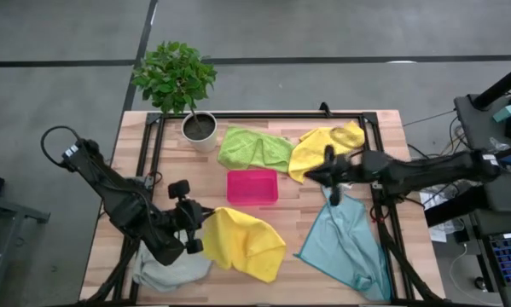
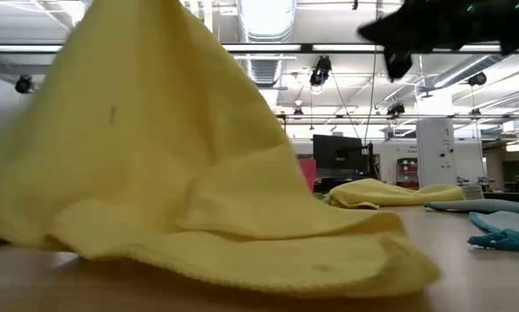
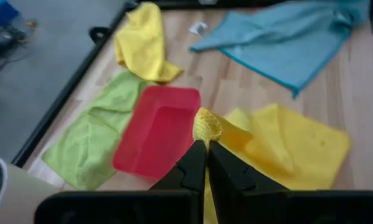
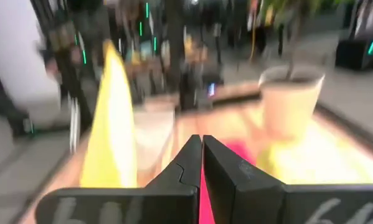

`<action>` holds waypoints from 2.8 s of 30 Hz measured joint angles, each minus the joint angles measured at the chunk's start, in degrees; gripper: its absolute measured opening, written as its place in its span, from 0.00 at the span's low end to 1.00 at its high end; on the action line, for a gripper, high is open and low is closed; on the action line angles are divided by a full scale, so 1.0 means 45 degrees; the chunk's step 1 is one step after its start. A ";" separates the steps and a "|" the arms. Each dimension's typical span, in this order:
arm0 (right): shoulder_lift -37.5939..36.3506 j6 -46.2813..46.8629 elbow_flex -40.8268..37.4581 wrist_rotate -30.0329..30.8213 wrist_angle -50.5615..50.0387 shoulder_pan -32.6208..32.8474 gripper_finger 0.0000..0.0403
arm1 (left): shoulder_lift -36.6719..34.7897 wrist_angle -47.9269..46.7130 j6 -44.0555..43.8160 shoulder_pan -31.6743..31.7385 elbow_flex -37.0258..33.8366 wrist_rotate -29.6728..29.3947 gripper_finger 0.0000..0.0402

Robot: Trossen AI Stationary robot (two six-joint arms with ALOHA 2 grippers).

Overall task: Fold microfiber towels
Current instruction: Fold the bottom yellow microfiber cloth

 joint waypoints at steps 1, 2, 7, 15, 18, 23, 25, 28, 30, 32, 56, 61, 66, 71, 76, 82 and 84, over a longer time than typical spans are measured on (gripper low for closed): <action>0.0377 -0.0005 0.0077 -0.0028 -0.0131 0.0182 0.02 | -0.0049 -0.0005 -0.0060 0.0000 0.0000 -0.0219 0.00; 0.0761 -0.0005 0.0123 -0.0035 -0.0262 0.0373 0.02 | -0.0084 0.0001 -0.0073 0.0005 0.0000 -0.0309 0.00; 0.2606 0.0200 0.0730 0.0014 0.0153 0.1391 0.02 | -0.0166 -0.0010 -0.0079 0.0005 0.0000 -0.0478 0.00; 0.5962 0.0327 0.2154 0.0033 0.0905 0.2872 0.02 | -0.0173 -0.0010 -0.0079 0.0005 0.0000 -0.0478 0.00; 0.7174 0.0185 0.2895 0.0241 0.0900 0.3331 0.02 | -0.0161 -0.0024 -0.0079 0.0005 0.0000 -0.0469 0.00; 0.8903 -0.0119 0.4366 0.0641 0.0986 0.3984 0.02 | -0.0157 -0.0024 -0.0074 0.0005 0.0000 -0.0468 0.00; 0.9522 -0.0296 0.4853 0.0661 0.0892 0.4240 0.02 | -0.0156 -0.0024 -0.0074 0.0005 0.0000 -0.0463 0.00; 1.0279 -0.0475 0.5641 0.0663 0.1029 0.4568 0.02 | -0.0151 -0.0005 -0.0074 0.0005 0.0000 -0.0447 0.00; 1.0768 -0.0509 0.6089 0.0668 0.0991 0.4764 0.02 | -0.0151 -0.0005 -0.0074 0.0000 0.0000 -0.0444 0.00; 1.1216 -0.0578 0.6464 0.0716 0.0913 0.4969 0.02 | -0.0151 -0.0010 -0.0074 0.0000 0.0000 -0.0444 0.00; 1.5719 0.0122 1.2075 0.4629 -0.4857 0.6238 0.18 | -0.0141 0.0000 -0.0064 0.0000 -0.0049 -0.0449 0.00; 1.6470 0.0193 1.2994 0.4752 -0.5222 0.5972 0.34 | -0.0141 0.0002 -0.0060 0.0000 -0.0068 -0.0446 0.00; 1.6589 0.0088 1.3159 0.4979 -0.5275 0.5742 0.47 | -0.0141 0.0010 -0.0064 0.0000 -0.0087 -0.0449 0.00; 1.6705 -0.0271 1.3139 0.4995 -0.4960 0.5684 0.51 | -0.0141 0.0005 -0.0060 0.0000 -0.0135 -0.0449 0.00; 1.7205 -0.0465 1.3137 0.4983 -0.4499 0.5674 0.50 | -0.0141 0.0005 -0.0064 0.0000 -0.0189 -0.0449 0.00; 1.7216 -0.0472 1.3122 0.4993 -0.4359 0.5506 0.46 | -0.0141 0.0024 -0.0064 0.0000 -0.0189 -0.0449 0.00; 1.7216 -0.0539 1.3086 0.4993 -0.4415 0.5461 0.45 | -0.0141 0.0024 -0.0064 0.0000 -0.0189 -0.0449 0.00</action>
